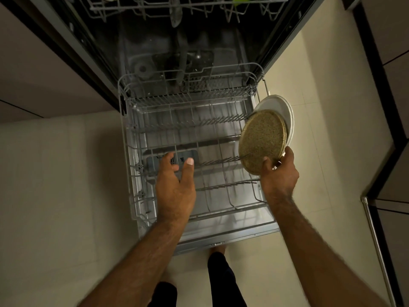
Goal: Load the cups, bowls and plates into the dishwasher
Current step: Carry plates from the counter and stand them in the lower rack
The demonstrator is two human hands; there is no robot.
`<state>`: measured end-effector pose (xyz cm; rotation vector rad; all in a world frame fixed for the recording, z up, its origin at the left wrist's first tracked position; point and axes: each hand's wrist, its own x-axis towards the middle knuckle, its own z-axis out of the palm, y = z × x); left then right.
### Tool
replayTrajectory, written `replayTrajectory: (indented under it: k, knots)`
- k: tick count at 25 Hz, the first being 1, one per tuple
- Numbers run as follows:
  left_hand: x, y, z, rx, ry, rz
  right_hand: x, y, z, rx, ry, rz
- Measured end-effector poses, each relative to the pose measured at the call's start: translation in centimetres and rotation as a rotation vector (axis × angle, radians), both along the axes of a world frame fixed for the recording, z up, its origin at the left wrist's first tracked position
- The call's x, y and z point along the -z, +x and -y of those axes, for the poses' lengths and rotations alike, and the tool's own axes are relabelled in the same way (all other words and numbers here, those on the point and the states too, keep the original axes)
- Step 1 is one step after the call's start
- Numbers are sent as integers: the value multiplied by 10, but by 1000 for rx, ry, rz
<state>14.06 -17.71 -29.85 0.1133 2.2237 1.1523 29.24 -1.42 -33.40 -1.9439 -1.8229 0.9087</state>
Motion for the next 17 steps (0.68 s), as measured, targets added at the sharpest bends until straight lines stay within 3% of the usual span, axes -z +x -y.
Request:
replayTrajectory:
  k: [10, 17]
  knots:
    - [-16, -25, 26, -9, 34, -19, -11, 2, 8, -15, 29, 58]
    - [-95, -58, 45, 62, 37, -128, -82, -46, 40, -348, 148, 138]
